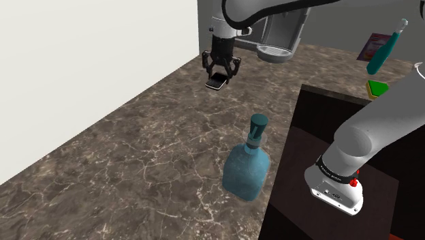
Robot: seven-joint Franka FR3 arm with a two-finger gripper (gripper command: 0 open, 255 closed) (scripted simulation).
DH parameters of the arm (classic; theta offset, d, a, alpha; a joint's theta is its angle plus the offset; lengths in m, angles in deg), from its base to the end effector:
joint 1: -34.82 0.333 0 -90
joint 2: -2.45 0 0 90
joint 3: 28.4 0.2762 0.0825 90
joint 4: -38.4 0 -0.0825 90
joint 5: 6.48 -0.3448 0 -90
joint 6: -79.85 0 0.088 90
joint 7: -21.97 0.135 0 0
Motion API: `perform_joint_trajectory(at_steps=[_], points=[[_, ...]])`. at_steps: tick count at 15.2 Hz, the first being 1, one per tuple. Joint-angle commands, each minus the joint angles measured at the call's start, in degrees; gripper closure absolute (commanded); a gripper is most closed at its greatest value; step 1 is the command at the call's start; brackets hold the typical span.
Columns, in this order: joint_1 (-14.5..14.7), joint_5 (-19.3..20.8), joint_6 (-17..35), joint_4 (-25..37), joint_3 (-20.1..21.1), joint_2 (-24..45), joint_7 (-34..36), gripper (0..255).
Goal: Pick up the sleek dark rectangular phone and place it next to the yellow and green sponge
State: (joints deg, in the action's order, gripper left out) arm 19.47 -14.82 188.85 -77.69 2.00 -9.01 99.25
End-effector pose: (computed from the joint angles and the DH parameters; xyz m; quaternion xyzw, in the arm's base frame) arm 0.4601 0.1487 0.4708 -0.8425 0.5378 -0.0042 0.0317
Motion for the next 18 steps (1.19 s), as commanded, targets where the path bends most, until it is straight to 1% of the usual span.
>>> perform_joint_trajectory(at_steps=[1,4,7,11,18], points=[[-0.08,0.13,-1.56,1.62,-0.09,0.09,0.09,255],[-0.14,0.17,-3.24,3.22,-0.21,0.00,0.14,255],[-1.03,-1.69,-3.52,-1.43,-3.49,-4.85,-4.87,255],[-2.09,-2.82,-4.21,-6.72,-7.99,-10.36,-11.13,255],[-4.36,-1.93,-5.78,-13.57,-16.00,-17.56,-21.30,255]])
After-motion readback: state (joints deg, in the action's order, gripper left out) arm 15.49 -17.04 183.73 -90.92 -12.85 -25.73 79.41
